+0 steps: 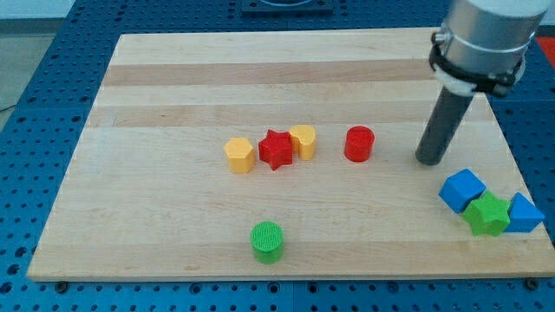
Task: Push the red circle to the right side of the yellow heart
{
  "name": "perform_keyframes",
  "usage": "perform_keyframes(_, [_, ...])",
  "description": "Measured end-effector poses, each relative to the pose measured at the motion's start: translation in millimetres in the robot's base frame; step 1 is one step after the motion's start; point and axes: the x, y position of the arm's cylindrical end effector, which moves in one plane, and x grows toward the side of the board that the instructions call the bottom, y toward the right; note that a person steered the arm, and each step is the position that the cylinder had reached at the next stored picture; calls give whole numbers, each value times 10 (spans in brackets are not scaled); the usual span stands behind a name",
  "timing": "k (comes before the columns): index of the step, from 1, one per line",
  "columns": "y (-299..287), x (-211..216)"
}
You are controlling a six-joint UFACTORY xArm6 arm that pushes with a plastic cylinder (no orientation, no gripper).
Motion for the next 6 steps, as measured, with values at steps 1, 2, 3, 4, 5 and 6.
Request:
perform_keyframes(1, [-217, -52])
perform_keyframes(2, [-543, -17])
perform_keyframes(3, [-736, -16])
perform_keyframes(4, [-894, -16])
perform_keyframes(5, [-919, -16])
perform_keyframes(6, [-603, -174])
